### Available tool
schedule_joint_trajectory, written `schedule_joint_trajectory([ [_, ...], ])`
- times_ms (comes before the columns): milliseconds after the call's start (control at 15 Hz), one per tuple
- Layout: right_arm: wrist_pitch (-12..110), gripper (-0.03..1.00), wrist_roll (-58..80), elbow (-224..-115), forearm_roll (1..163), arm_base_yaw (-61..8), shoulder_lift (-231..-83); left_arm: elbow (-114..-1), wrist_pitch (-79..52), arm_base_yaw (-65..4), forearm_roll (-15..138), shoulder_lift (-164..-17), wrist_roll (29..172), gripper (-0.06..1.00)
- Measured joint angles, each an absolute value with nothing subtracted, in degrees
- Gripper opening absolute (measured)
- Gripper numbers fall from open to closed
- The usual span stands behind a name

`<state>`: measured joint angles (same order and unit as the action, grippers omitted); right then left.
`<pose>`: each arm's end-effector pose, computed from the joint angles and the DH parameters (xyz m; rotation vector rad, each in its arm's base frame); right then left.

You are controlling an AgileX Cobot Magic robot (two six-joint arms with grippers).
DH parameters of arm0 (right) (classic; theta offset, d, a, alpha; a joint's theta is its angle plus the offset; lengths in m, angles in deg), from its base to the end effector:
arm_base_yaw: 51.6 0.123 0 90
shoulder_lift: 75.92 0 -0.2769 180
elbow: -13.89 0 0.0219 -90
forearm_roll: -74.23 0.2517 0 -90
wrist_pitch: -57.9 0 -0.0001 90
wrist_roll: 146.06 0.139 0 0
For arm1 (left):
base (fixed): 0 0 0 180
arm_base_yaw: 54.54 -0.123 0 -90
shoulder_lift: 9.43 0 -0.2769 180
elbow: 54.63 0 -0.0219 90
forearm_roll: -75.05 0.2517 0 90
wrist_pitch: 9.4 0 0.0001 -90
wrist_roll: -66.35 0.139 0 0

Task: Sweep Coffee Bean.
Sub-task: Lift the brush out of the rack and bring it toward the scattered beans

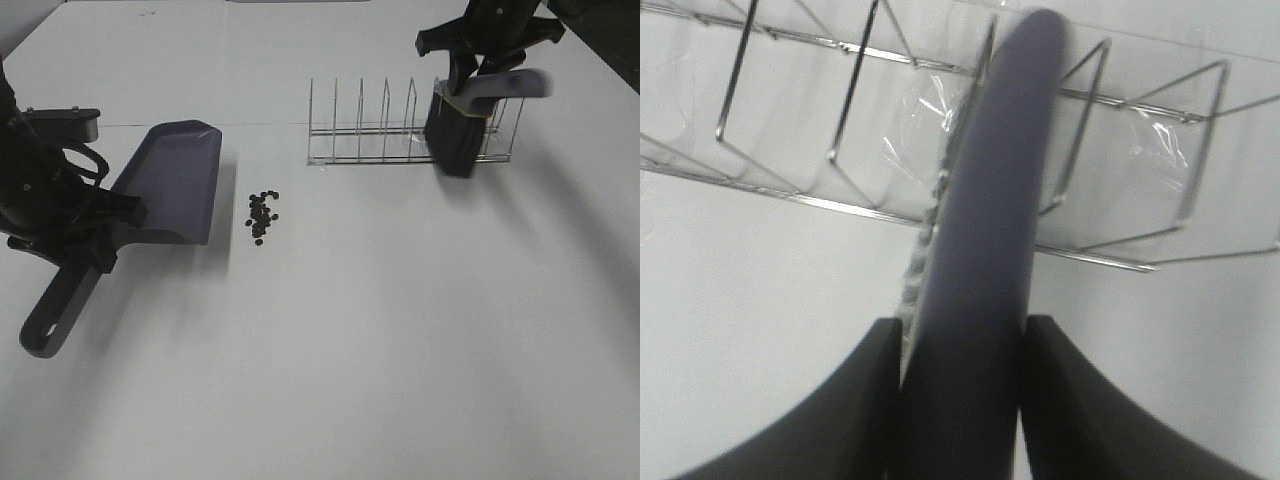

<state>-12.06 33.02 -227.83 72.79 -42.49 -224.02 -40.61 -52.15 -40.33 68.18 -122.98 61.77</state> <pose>0.5343 0.0823 0.1798 -0.2434 2.7170 0.0062 0.3338 -0.0962 0.1042 0.1296 2.9819 -0.1721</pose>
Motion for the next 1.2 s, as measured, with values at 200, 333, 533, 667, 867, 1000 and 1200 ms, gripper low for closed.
schedule_joint_trajectory([
  [200, -12.3, 0.29, 33.0, -229.8, 73.1, -42.7, -221.2, -40.6, -52.1, -40.3, 68.3, -123.0, 61.8, 0.35],
  [333, -12.3, 0.29, 33.0, -230.1, 73.3, -42.7, -219.8, -40.6, -52.1, -40.3, 68.4, -123.0, 61.8, 0.35],
  [533, -12.7, 0.29, 33.0, -230.2, 73.3, -42.7, -219.5, -40.6, -52.1, -40.3, 68.4, -123.0, 61.8, 0.35],
  [667, -12.9, 0.29, 33.0, -230.2, 73.5, -42.7, -218.9, -40.6, -52.1, -40.3, 68.5, -123.0, 61.8, 0.35],
  [867, -12.9, 0.29, 33.0, -230.2, 74.2, -42.7, -217.6, -40.6, -52.1, -40.3, 68.8, -123.0, 61.8, 0.35],
  [1000, -12.9, 0.29, 33.0, -230.2, 74.2, -42.7, -217.0, -40.6, -52.1, -40.3, 68.8, -123.0, 61.8, 0.35],
  [1200, -12.9, 0.29, 33.0, -230.2, 75.0, -42.7, -216.7, -40.6, -52.1, -40.3, 68.9, -123.0, 61.8, 0.35],
])
